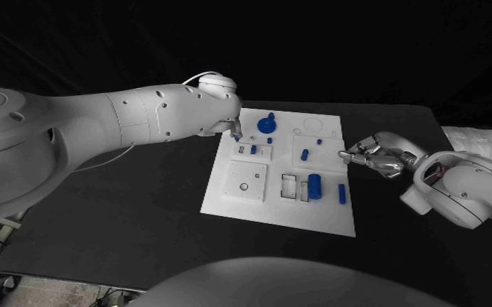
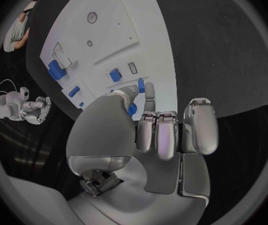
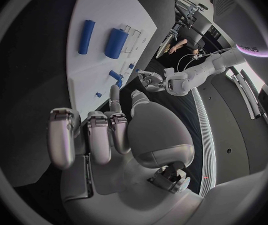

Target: Assemble the parts on the task board

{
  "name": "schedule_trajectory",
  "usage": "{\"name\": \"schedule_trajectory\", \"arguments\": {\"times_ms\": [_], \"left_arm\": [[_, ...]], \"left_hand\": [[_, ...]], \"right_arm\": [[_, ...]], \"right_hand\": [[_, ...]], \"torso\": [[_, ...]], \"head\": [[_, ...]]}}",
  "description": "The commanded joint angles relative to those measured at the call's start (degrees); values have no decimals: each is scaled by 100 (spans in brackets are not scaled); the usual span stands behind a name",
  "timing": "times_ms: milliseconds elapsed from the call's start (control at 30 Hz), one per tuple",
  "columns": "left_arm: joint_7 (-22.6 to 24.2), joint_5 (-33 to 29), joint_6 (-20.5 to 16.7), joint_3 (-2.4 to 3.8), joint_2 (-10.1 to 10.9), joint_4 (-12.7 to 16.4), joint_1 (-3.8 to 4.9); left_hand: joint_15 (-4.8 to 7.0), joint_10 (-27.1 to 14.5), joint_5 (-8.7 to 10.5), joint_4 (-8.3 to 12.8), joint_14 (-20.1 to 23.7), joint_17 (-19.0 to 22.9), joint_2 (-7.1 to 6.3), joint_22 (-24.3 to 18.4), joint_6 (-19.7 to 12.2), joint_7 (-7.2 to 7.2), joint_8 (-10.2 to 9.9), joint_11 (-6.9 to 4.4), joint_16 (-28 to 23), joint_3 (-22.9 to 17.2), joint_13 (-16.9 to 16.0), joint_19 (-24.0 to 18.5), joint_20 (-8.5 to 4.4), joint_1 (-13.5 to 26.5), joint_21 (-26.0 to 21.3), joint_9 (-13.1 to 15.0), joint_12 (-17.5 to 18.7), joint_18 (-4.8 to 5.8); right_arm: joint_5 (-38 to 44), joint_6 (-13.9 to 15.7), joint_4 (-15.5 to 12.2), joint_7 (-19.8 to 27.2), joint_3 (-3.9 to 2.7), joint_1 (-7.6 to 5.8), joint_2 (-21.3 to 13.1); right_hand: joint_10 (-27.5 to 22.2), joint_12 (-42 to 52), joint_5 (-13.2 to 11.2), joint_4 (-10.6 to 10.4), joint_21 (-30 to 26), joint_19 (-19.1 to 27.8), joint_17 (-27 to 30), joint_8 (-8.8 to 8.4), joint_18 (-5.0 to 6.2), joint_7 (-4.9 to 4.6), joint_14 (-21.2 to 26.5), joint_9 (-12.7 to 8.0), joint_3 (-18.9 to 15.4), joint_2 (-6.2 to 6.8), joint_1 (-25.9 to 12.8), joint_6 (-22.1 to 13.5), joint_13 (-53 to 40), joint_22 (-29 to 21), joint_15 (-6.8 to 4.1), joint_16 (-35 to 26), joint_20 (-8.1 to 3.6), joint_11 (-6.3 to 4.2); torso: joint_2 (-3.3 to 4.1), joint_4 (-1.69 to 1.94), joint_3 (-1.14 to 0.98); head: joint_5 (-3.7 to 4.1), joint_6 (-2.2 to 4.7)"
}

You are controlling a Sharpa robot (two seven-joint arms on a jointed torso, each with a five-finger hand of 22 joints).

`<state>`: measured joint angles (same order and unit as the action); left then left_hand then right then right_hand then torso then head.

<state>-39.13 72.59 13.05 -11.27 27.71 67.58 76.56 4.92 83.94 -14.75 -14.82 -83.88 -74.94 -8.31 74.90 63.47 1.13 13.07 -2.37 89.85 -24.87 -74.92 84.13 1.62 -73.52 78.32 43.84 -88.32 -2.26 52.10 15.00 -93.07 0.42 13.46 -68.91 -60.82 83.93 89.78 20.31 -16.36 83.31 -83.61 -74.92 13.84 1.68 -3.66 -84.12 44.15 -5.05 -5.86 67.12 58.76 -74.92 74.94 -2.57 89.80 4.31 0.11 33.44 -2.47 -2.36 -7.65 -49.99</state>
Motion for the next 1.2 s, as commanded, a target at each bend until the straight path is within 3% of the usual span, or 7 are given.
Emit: {"name": "schedule_trajectory", "arguments": {"times_ms": [33,400,733,1200], "left_arm": [[-429,-5,-233,0,90,230,12],[-446,-132,-530,-72,207,581,-45],[-487,-107,-537,-83,179,524,-87],[-880,-22,-225,-102,155,503,-111]], "left_hand": [[34,481,7,-21,-612,-1506,21,1153,11,8,3,-33,15,-22,-1352,31,-34,47,0,11,11,-41],[40,489,-30,-48,-612,-1506,40,1158,-12,14,-22,-34,15,-66,-1356,48,-39,86,18,4,5,-37],[40,484,-39,-59,-612,-1506,51,1156,-8,18,-28,-33,15,-80,-1348,47,-40,103,10,-1,14,-39],[75,502,-79,-96,-612,-1506,59,1165,204,-48,116,-81,15,-104,-1364,78,-66,239,37,72,-6,-33]], "right_arm": [[73,-85,4,10,2,32,8],[139,-52,18,39,1,78,19],[162,-55,30,45,1,81,33],[164,-48,43,61,1,82,59]], "right_hand": [[607,22,21,9,-42,28,-1508,-40,53,-22,-588,-6,-42,-11,41,2,-1508,1212,37,20,3,31],[607,22,35,17,-68,51,-1508,-75,60,-31,-588,-14,-50,-9,82,-29,-1508,1202,40,20,4,37],[607,22,36,16,-74,56,-1508,-82,61,-33,-588,-16,-53,-9,87,-35,-1508,1200,41,20,5,39],[607,22,39,15,-78,59,-1508,-91,62,-36,-588,-18,-55,-11,94,-43,-1508,1199,42,20,6,41]], "torso": [[2,-4,2],[14,-6,1],[6,0,0],[7,-5,0]], "head": [[-36,-1],[-29,-1],[-26,-1],[-64,-1]]}}
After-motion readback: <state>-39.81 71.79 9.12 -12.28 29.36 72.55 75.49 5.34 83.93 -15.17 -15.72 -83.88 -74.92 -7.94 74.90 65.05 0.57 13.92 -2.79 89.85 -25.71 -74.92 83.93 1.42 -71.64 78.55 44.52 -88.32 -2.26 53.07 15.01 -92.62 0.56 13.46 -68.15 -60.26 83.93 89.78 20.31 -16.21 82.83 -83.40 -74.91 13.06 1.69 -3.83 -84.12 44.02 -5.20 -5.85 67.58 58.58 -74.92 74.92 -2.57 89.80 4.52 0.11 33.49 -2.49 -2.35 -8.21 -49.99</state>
